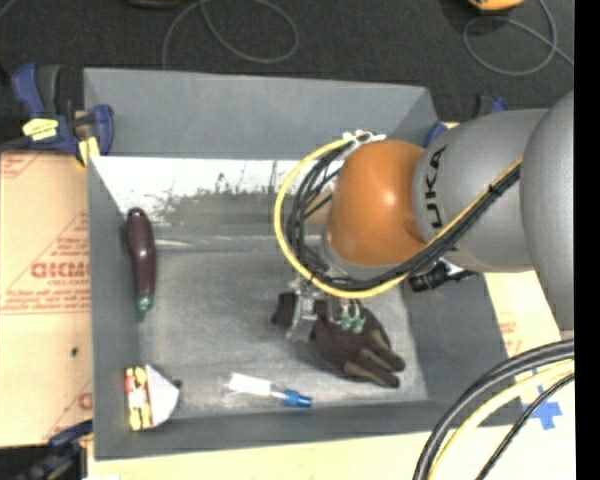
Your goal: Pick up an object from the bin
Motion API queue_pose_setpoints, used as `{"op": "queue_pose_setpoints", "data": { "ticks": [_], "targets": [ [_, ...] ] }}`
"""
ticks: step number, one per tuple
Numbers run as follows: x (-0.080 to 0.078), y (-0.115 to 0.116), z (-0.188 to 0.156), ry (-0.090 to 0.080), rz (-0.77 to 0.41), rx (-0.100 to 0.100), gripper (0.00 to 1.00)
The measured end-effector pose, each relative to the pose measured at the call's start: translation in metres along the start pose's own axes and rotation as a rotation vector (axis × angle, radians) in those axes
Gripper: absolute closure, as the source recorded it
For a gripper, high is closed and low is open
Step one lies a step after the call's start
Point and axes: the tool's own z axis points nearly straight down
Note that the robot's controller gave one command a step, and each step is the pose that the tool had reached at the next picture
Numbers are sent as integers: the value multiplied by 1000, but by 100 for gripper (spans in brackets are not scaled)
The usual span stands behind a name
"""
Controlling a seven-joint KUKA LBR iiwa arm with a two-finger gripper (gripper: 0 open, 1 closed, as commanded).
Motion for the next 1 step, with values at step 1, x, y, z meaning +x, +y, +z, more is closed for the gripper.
{"op": "queue_pose_setpoints", "data": {
  "ticks": [1],
  "targets": [
    [0,0,0,0,0,0,100]
  ]
}}
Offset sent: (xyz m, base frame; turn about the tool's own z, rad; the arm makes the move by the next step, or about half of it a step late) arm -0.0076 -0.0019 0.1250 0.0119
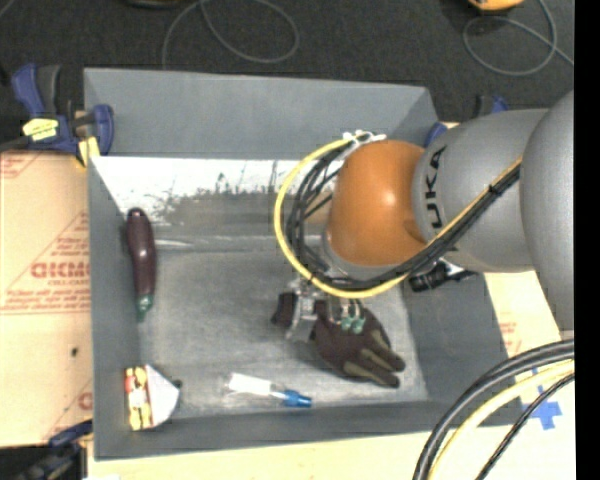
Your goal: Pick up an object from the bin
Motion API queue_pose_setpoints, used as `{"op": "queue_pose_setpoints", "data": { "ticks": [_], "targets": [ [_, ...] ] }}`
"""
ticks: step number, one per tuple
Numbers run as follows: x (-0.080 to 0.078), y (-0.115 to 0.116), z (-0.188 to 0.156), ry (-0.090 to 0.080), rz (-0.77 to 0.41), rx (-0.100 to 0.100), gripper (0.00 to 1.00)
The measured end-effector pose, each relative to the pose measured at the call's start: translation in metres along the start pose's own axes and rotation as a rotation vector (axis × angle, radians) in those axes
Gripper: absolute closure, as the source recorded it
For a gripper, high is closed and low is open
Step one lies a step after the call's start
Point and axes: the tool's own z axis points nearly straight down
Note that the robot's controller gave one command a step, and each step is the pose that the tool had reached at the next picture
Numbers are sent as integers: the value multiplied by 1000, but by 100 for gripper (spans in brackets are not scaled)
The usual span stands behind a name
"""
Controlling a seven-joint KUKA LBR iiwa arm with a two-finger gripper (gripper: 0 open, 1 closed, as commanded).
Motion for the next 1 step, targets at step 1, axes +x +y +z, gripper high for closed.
{"op": "queue_pose_setpoints", "data": {
  "ticks": [1],
  "targets": [
    [5,-3,-126,-3,6,-1,100]
  ]
}}
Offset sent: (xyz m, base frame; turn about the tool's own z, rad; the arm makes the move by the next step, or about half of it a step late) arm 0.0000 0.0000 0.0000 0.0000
